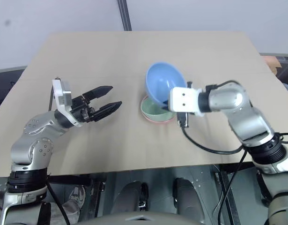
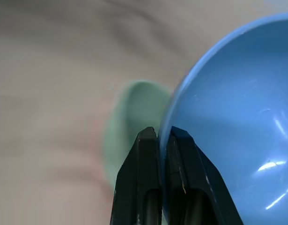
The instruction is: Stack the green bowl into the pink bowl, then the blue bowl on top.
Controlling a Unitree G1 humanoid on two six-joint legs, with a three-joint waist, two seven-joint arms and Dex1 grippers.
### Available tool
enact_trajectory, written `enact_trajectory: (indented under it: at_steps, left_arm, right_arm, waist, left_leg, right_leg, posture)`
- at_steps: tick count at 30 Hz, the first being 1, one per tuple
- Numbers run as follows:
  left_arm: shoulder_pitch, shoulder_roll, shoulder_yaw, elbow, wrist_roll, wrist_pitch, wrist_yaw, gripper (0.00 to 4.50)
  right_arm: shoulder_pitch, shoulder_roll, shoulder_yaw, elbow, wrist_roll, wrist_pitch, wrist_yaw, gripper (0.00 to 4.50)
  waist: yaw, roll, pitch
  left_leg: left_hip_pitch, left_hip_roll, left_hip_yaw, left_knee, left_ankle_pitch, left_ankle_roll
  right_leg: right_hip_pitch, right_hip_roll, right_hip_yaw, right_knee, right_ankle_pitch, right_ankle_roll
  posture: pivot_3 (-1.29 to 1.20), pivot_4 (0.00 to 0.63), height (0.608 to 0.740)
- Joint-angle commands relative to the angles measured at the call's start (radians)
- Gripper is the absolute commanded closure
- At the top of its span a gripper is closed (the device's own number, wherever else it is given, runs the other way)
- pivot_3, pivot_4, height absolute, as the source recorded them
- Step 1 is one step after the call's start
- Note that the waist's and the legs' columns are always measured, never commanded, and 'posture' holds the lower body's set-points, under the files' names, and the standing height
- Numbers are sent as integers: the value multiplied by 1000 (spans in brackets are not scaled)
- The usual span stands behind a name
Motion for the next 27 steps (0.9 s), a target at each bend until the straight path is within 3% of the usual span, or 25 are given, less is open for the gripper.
enact_trajectory:
  at_steps: [1,6,7,8,14,18,19,21,27]
  left_arm:
    - [-7,3,0,-16,-1,-17,-7,420]
    - [3,1,-1,-33,-1,-11,4,420]
    - [8,0,-2,-39,0,-11,9,420]
    - [11,-1,-3,-45,4,-12,13,420]
    - [20,-8,-15,-54,50,-32,55,420]
    - [28,-20,-30,-76,65,-23,87,420]
    - [32,-21,-28,-79,56,-17,87,84]
    - [46,-13,-33,-90,65,-21,82,0]
    - [63,-40,-45,-104,171,-79,186,0]
  right_arm:
    - [-21,9,22,-9,-55,13,-24,4473]
    - [-49,33,28,12,-43,50,2,4473]
    - [-52,35,25,7,-36,61,9,3807]
    - [-52,33,22,-1,-30,71,16,3528]
    - [-30,76,-110,-117,61,201,-67,531]
    - [60,111,-282,-238,181,347,-154,531]
    - [95,108,-328,-259,198,367,-173,213]
    - [196,84,-406,-304,224,388,-187,36]
    - [508,92,-598,-357,230,305,-282,36]
  waist:
    - [0,0,0]
    - [0,0,0]
    - [0,0,0]
    - [1,0,0]
    - [3,0,0]
    - [10,-1,0]
    - [10,-1,0]
    - [14,-1,-1]
    - [25,-1,-1]
  left_leg:
    - [0,0,0,0,0,0]
    - [-1,0,0,0,0,0]
    - [-1,0,0,0,0,0]
    - [-1,0,0,0,0,-1]
    - [-1,0,-1,0,0,0]
    - [-1,0,-1,0,0,0]
    - [-1,0,-1,0,0,0]
    - [-1,0,-1,0,0,0]
    - [0,0,-1,-1,0,0]
  right_leg:
    - [0,0,0,1,0,0]
    - [0,1,0,0,0,0]
    - [0,1,0,0,0,0]
    - [0,1,0,0,0,0]
    - [0,1,0,-1,0,0]
    - [0,0,-1,-1,0,0]
    - [0,0,-1,-1,0,0]
    - [0,0,-1,-1,0,0]
    - [2,0,-1,-2,0,1]
  posture:
    - [0,150,740]
    - [0,150,740]
    - [0,150,740]
    - [0,150,740]
    - [0,150,740]
    - [0,150,740]
    - [0,150,740]
    - [0,150,740]
    - [0,150,740]
